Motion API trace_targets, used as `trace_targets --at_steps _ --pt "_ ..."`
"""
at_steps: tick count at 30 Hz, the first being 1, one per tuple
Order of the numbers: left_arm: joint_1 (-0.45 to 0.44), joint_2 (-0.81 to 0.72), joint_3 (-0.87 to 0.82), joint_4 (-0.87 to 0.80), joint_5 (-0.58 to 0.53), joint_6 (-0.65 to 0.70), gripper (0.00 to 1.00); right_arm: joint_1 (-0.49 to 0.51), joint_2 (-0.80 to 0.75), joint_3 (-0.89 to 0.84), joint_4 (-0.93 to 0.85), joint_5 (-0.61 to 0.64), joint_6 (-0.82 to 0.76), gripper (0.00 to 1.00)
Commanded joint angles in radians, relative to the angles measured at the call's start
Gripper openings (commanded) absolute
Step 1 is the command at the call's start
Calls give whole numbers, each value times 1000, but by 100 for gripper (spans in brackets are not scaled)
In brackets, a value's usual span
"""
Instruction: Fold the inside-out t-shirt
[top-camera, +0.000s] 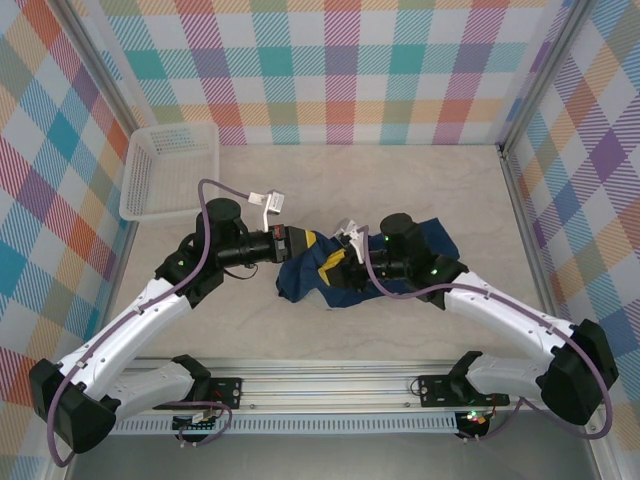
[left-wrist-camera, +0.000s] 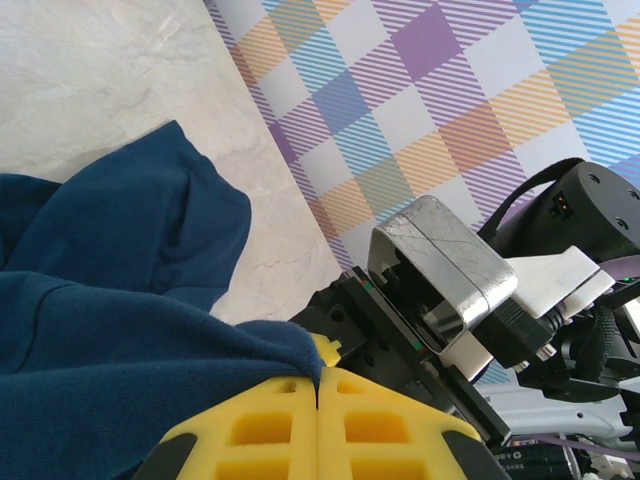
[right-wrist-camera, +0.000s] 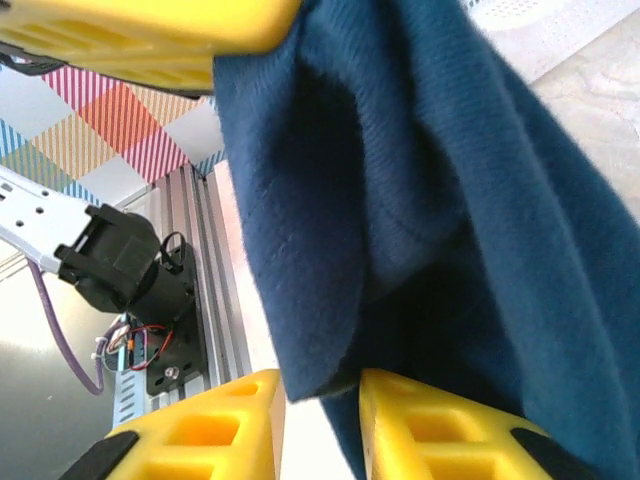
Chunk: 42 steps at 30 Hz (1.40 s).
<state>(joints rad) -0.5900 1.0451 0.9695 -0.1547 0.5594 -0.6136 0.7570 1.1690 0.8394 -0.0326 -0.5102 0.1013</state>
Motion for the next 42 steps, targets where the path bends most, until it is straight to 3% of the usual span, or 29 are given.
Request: trace_targets --at_steps 1,8,11,16,19,22,26,31,38,42 --pt "13 -22 -9 33 0 -2 0 4 0 29 76 -17 17 21" --pt "14 -16 -17 38 -8 6 0 4 -20 23 90 -20 32 0" --pt "15 -14 -15 5 -56 28 0 1 -49 37 67 -36 46 0" --pt "15 -19 -5 -114 -277 128 0 -18 -86 70 111 -121 150 0" --pt "15 -36 -12 -170 -328 178 12 -18 -56 76 209 -151 252 0" --pt "15 -83 -35 -173 -339 205 30 -18 -11 86 276 -145 340 0" --pt "14 -184 -89 -163 -336 239 44 -18 25 98 329 -97 418 0" --pt "-5 -261 -187 -51 -210 270 60 -18 55 126 333 -61 483 0" --pt "-54 -167 -160 2 -195 371 63 -18 72 139 330 -69 515 0" --pt "-65 -77 -108 61 -153 377 57 -18 68 134 317 -65 517 0"
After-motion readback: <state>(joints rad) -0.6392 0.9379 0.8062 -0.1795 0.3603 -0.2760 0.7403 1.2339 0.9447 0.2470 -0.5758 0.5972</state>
